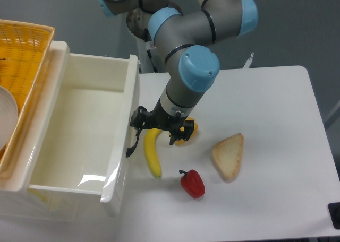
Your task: Slide the top white drawer open
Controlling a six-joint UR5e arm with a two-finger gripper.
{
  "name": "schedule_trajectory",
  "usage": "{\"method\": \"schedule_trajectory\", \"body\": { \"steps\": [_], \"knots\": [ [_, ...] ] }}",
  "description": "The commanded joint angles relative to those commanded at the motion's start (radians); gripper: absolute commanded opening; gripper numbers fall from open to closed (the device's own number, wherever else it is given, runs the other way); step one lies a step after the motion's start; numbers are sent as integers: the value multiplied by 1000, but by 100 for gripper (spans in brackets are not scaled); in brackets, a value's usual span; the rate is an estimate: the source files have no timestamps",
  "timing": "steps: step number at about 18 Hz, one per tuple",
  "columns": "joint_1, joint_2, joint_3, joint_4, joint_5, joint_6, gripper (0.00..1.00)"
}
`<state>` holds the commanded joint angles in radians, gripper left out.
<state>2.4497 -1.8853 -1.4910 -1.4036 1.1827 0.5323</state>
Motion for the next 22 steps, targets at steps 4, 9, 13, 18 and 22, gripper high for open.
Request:
{"method": "schedule_trajectory", "body": {
  "steps": [4,9,13,18,22],
  "knots": [
    [17,9,12,3,-6,6,100],
    [24,11,14,70,34,96,100],
    [58,14,14,67,176,283,100],
    [68,-3,15,104,287,426,100],
    [113,-66,18,126,356,463,100]
  ]
}}
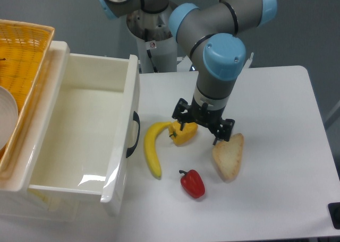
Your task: Slide the top white drawer open
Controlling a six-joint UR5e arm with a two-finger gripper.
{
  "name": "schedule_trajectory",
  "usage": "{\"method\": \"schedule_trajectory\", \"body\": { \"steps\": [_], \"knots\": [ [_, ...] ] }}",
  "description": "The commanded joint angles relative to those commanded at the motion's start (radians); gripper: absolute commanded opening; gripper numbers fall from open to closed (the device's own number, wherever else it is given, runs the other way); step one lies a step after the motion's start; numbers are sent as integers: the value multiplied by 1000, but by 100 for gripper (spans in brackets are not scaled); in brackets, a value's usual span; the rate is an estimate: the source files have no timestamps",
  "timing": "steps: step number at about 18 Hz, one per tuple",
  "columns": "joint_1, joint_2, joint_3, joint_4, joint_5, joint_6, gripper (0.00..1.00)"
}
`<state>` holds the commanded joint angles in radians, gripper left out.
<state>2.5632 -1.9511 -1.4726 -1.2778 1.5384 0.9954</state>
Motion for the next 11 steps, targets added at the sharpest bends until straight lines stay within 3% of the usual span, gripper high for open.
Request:
{"method": "schedule_trajectory", "body": {
  "steps": [8,11],
  "knots": [
    [69,-41,49,14,14,227,100],
    [86,-60,54,21,12,238,100]
  ]
}}
